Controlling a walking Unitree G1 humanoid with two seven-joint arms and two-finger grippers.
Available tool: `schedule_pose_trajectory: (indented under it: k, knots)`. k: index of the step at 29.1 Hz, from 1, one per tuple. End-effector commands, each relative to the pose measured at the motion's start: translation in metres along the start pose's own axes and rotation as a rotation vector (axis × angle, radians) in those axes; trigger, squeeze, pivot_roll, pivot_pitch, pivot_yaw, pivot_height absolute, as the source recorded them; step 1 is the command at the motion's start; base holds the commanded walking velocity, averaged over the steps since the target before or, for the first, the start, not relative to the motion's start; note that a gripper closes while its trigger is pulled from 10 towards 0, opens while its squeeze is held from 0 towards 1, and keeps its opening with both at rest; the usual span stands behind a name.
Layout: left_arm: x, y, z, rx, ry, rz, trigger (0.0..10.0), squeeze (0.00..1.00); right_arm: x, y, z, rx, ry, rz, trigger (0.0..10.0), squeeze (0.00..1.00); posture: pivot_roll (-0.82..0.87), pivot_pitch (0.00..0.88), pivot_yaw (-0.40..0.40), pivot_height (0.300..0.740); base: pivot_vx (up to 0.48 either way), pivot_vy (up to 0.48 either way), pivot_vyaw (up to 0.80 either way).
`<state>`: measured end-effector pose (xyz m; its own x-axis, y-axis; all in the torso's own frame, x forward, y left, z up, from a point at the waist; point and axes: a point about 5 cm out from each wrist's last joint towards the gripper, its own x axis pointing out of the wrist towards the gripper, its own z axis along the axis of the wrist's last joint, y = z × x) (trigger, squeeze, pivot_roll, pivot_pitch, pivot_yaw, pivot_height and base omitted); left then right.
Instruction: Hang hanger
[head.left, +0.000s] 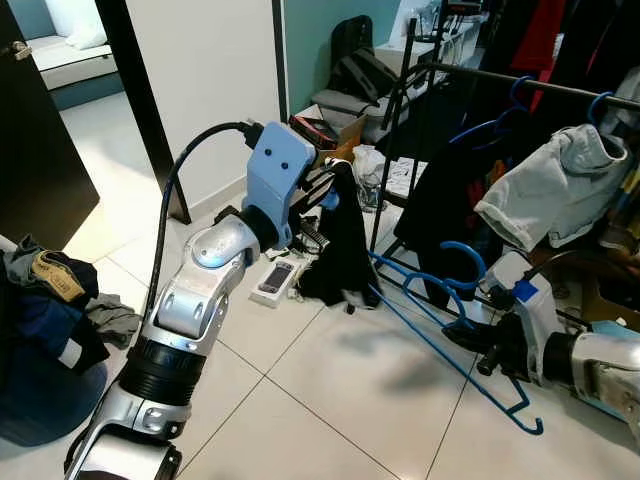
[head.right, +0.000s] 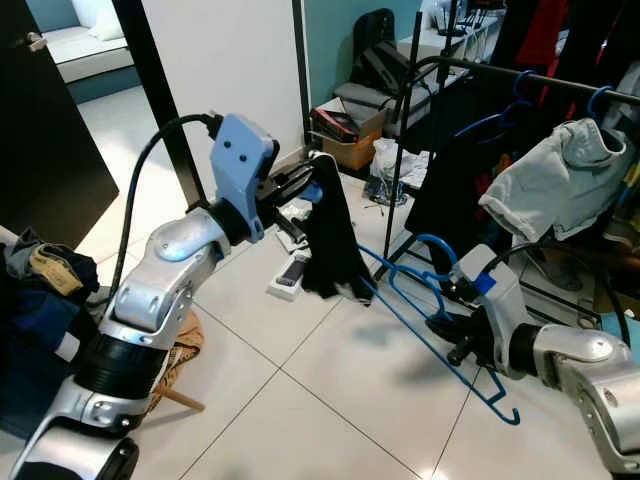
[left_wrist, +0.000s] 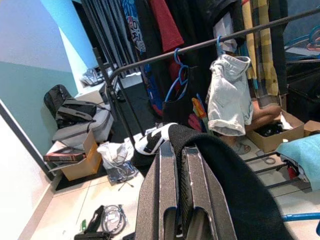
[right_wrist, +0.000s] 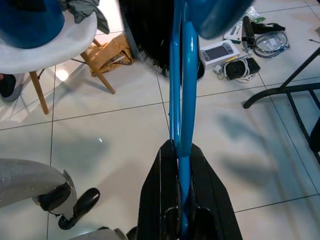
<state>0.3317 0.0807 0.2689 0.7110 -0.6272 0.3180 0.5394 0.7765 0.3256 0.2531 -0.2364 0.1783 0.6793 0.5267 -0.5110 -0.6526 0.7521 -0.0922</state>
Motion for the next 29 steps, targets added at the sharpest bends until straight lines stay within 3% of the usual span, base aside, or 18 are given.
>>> schedule_pose_trajectory:
  k: [1, 6, 8, 9, 11, 12, 13, 14, 16, 17, 18, 19, 21, 22, 23, 24, 26, 29]
  knots:
    - [-0.002, -0.002, 0.000, -0.008, -0.009, -0.013, 10.0, 0.00, 0.003, 0.001, 0.001, 0.005, 0.001, 0.004, 10.0, 0.00, -0.06, 0.000, 0.042, 0.740, 0.000, 0.000, 0.00]
    - [-0.007, -0.011, 0.005, -0.037, -0.042, -0.069, 10.0, 0.00, 0.007, -0.009, 0.001, 0.054, 0.005, -0.086, 10.0, 0.00, -0.06, 0.000, 0.046, 0.740, 0.000, 0.000, 0.00]
    - [-0.012, -0.015, 0.007, -0.053, -0.056, -0.116, 10.0, 0.00, 0.009, -0.020, 0.002, 0.103, -0.012, -0.167, 10.0, 0.00, -0.06, 0.000, 0.046, 0.740, 0.000, 0.000, 0.00]
    - [-0.020, -0.018, 0.007, -0.058, -0.055, -0.174, 10.0, 0.00, 0.010, -0.034, 0.006, 0.153, -0.050, -0.272, 10.0, 0.00, -0.06, 0.000, 0.042, 0.740, 0.000, 0.000, 0.00]
    - [-0.020, -0.018, 0.007, -0.058, -0.055, -0.174, 10.0, 0.00, 0.010, -0.034, 0.006, 0.153, -0.050, -0.272, 10.0, 0.00, -0.06, 0.000, 0.042, 0.740, 0.000, 0.000, 0.00]
    - [-0.028, -0.022, 0.003, -0.054, -0.034, -0.229, 10.0, 0.00, 0.011, -0.046, 0.015, 0.193, -0.120, -0.348, 10.0, 0.00, -0.06, 0.000, 0.048, 0.740, 0.000, 0.000, 0.00]
    - [-0.028, -0.022, 0.003, -0.054, -0.034, -0.229, 10.0, 0.00, 0.011, -0.046, 0.015, 0.193, -0.120, -0.348, 10.0, 0.00, -0.06, 0.000, 0.048, 0.740, 0.000, 0.000, 0.00]
    - [-0.034, -0.026, -0.003, -0.040, -0.001, -0.283, 10.0, 0.00, 0.011, -0.053, 0.027, 0.231, -0.220, -0.391, 10.0, 0.00, -0.05, 0.000, 0.043, 0.740, 0.000, 0.000, 0.00]
    - [-0.034, -0.026, -0.003, -0.040, -0.001, -0.283, 10.0, 0.00, 0.011, -0.053, 0.027, 0.231, -0.220, -0.391, 10.0, 0.00, -0.05, 0.000, 0.043, 0.740, 0.000, 0.000, 0.00]
    - [-0.041, -0.036, -0.010, -0.028, 0.036, -0.355, 10.0, 0.00, 0.011, -0.055, 0.044, 0.264, -0.347, -0.388, 10.0, 0.00, -0.05, 0.000, 0.043, 0.740, 0.000, 0.000, 0.00]
    - [-0.041, -0.036, -0.010, -0.028, 0.036, -0.355, 10.0, 0.00, 0.011, -0.055, 0.044, 0.264, -0.347, -0.388, 10.0, 0.00, -0.05, 0.000, 0.043, 0.740, 0.000, 0.000, 0.00]
    - [-0.046, -0.052, -0.018, -0.018, 0.072, -0.435, 10.0, 0.00, 0.009, -0.052, 0.062, 0.291, -0.476, -0.348, 10.0, 0.00, -0.05, 0.000, 0.045, 0.740, 0.000, 0.000, 0.00]
    - [-0.046, -0.052, -0.018, -0.018, 0.072, -0.435, 10.0, 0.00, 0.009, -0.052, 0.062, 0.291, -0.476, -0.348, 10.0, 0.00, -0.05, 0.000, 0.045, 0.740, 0.000, 0.000, 0.00]
    - [-0.049, -0.067, -0.022, -0.011, 0.089, -0.495, 10.0, 0.00, 0.008, -0.049, 0.076, 0.313, -0.565, -0.307, 10.0, 0.00, -0.05, 0.000, 0.045, 0.740, 0.000, 0.000, 0.00]
    - [-0.049, -0.067, -0.022, -0.011, 0.089, -0.495, 10.0, 0.00, 0.008, -0.049, 0.076, 0.313, -0.565, -0.307, 10.0, 0.00, -0.05, 0.000, 0.045, 0.740, 0.000, 0.000, 0.00]
    - [-0.049, -0.082, -0.026, -0.006, 0.097, -0.543, 10.0, 0.00, 0.007, -0.045, 0.086, 0.327, -0.619, -0.271, 10.0, 0.00, -0.05, 0.000, 0.039, 0.740, 0.000, 0.000, 0.00]
    - [-0.049, -0.082, -0.026, -0.006, 0.097, -0.543, 10.0, 0.00, 0.007, -0.045, 0.086, 0.327, -0.619, -0.271, 10.0, 0.00, -0.05, 0.000, 0.039, 0.740, 0.000, 0.000, 0.00]
    - [-0.045, -0.102, -0.035, 0.062, 0.130, -0.580, 10.0, 0.00, 0.009, -0.038, 0.100, 0.334, -0.661, -0.212, 10.0, 0.00, -0.05, 0.000, 0.035, 0.740, 0.000, 0.000, 0.00]
